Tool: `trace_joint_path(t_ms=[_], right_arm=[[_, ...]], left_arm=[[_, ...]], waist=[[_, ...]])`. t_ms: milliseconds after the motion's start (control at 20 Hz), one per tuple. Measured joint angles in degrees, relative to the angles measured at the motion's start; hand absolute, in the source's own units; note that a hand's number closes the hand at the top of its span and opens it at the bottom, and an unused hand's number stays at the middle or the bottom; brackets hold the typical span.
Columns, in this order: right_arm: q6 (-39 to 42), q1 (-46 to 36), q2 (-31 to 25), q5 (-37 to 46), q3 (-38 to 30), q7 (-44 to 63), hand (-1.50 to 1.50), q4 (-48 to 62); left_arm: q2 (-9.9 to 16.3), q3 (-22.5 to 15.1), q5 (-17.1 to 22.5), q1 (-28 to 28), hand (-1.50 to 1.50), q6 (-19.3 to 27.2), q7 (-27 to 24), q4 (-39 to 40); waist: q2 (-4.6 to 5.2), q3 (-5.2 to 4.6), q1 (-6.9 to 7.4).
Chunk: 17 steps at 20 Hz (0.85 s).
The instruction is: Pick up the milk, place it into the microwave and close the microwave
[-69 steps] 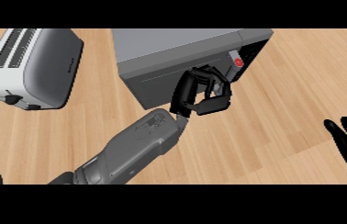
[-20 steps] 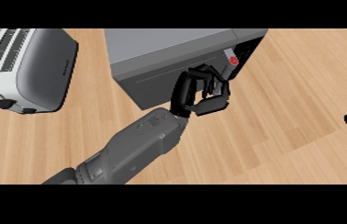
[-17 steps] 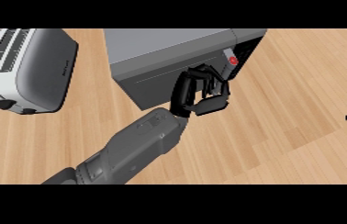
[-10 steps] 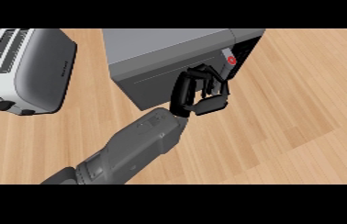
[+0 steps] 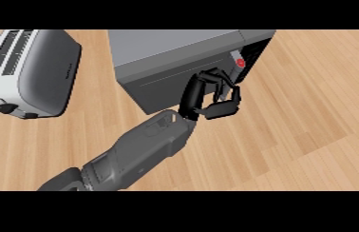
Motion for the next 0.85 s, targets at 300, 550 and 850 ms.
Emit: trace_joint_path(t_ms=[300,550,850], right_arm=[[0.40,0.06,-1.03,-1.97,-1.05,0.52,-1.50,-0.61],[0.11,0.74,-1.45,-2.93,-2.43,0.73,-1.50,-1.20],[-0.09,1.99,-1.94,-3.44,-3.63,1.14,-1.50,-1.46]], left_arm=[[-0.07,-2.46,1.21,-1.59,1.50,0.10,2.78,0.49],[-0.09,-3.72,3.10,-1.95,1.50,0.35,4.30,0.10],[-0.07,-4.58,5.18,-1.35,-1.50,-0.93,4.14,-0.04]], waist=[[-0.19,-0.13,1.03],[-0.48,-0.25,2.24],[-0.75,-0.39,3.59]])
